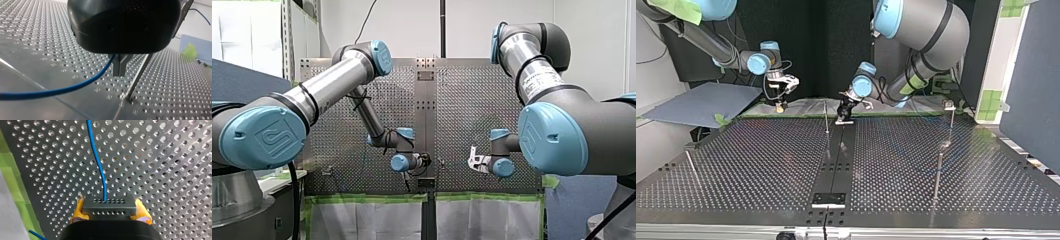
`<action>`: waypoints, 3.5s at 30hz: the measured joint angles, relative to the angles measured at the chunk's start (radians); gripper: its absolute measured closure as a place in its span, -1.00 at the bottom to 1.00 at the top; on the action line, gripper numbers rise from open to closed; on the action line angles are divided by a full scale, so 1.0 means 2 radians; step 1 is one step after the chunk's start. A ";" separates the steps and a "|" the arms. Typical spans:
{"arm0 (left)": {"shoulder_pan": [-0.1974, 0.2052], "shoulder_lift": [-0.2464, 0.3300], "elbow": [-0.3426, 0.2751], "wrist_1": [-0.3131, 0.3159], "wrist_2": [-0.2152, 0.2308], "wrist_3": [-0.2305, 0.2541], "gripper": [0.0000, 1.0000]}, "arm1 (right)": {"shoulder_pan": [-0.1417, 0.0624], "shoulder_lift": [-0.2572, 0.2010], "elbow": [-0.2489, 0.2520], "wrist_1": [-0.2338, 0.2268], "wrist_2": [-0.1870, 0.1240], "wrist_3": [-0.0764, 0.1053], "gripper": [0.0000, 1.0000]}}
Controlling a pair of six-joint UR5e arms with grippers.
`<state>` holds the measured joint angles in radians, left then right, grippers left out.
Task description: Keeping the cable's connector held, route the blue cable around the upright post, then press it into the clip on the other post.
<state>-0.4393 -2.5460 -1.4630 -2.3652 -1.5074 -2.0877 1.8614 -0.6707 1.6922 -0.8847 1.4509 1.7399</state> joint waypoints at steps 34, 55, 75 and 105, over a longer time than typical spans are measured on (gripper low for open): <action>0.001 -0.003 0.003 0.003 0.036 0.012 1.00 | -0.008 0.024 -0.024 0.037 -0.011 -0.020 1.00; -0.004 -0.003 0.003 -0.038 0.023 0.105 1.00 | 0.001 0.024 -0.024 0.041 -0.011 -0.047 1.00; -0.010 -0.003 0.003 -0.056 0.014 0.129 1.00 | -0.003 0.044 -0.024 0.043 -0.010 -0.052 1.00; 0.000 -0.002 0.002 -0.114 0.012 0.174 1.00 | 0.024 0.044 -0.037 0.057 -0.009 -0.101 1.00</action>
<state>-0.4397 -2.5500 -1.4581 -2.5938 -1.4827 -1.7399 1.9099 -0.5834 1.6183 -0.7715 1.4331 1.5369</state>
